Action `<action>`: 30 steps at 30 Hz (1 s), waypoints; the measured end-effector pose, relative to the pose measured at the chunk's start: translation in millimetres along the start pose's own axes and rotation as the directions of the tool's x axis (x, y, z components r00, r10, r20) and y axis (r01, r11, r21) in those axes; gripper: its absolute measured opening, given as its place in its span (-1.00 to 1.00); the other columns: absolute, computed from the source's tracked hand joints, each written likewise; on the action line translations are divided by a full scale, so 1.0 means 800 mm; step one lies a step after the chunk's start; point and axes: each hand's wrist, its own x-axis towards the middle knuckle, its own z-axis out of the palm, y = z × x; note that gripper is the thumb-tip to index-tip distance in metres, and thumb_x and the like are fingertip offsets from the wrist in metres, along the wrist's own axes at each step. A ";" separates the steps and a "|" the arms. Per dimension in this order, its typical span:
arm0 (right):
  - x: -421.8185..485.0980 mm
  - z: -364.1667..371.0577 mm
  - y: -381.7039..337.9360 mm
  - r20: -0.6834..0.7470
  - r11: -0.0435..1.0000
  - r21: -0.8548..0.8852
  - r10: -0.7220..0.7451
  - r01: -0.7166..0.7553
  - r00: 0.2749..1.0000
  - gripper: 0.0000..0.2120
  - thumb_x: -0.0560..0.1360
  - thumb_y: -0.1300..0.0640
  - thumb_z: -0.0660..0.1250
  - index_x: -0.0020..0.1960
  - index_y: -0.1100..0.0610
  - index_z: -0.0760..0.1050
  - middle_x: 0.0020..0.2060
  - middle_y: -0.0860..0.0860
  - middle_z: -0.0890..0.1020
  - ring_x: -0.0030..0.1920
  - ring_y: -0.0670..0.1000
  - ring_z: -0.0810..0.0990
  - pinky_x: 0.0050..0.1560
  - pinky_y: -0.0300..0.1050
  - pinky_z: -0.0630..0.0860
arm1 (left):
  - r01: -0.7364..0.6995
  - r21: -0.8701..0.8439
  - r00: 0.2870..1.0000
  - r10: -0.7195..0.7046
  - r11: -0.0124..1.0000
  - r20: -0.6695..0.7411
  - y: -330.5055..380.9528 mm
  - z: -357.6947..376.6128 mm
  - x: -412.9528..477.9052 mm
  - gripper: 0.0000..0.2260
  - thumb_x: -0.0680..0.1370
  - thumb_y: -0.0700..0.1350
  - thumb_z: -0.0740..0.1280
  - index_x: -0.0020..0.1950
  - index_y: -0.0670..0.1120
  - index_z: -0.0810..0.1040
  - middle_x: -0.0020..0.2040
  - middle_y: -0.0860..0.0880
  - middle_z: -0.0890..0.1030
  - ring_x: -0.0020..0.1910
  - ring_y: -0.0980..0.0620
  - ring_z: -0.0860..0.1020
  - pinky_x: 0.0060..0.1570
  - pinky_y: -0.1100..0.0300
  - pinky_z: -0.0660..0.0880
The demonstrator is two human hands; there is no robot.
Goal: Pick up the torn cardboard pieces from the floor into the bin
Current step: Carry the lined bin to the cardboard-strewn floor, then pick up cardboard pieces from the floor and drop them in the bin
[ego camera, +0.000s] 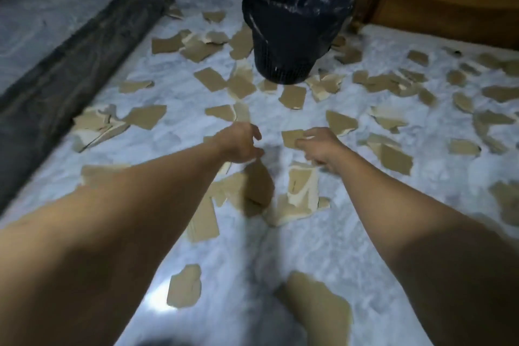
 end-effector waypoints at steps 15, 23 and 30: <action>-0.180 0.111 0.117 0.355 0.352 -0.905 0.321 0.237 0.878 -0.37 0.13 -0.11 0.70 -0.05 0.10 0.38 -0.24 -0.01 0.46 -0.11 0.12 0.61 -0.03 -0.02 0.60 | -0.289 0.510 0.825 -0.060 0.810 0.562 -0.061 0.122 -0.197 -0.06 -0.08 0.26 0.61 0.19 0.06 0.29 0.05 0.08 0.32 -0.05 0.05 0.47 -0.14 0.09 0.56; -0.176 0.120 0.123 0.368 0.400 -0.878 0.215 0.262 0.905 -0.51 0.26 0.07 0.67 -0.07 0.12 0.38 -0.25 -0.01 0.44 -0.12 0.11 0.58 -0.16 -0.04 0.46 | -0.114 0.324 0.864 -0.067 0.939 0.499 -0.089 0.135 -0.207 -0.61 0.09 -0.02 0.68 -0.23 0.03 0.56 0.00 0.12 0.53 -0.08 0.10 0.55 -0.22 0.35 0.44; -0.154 0.122 0.131 0.434 0.504 -0.808 0.162 0.304 0.886 -0.58 0.34 -0.01 0.60 -0.25 0.11 0.35 -0.27 0.01 0.47 -0.28 0.07 0.52 -0.30 -0.09 0.42 | 0.052 0.253 0.992 -0.078 0.966 0.096 -0.084 0.155 -0.210 -0.46 0.36 0.37 0.40 0.10 -0.01 0.49 0.07 -0.01 0.46 0.02 -0.07 0.55 -0.08 0.06 0.52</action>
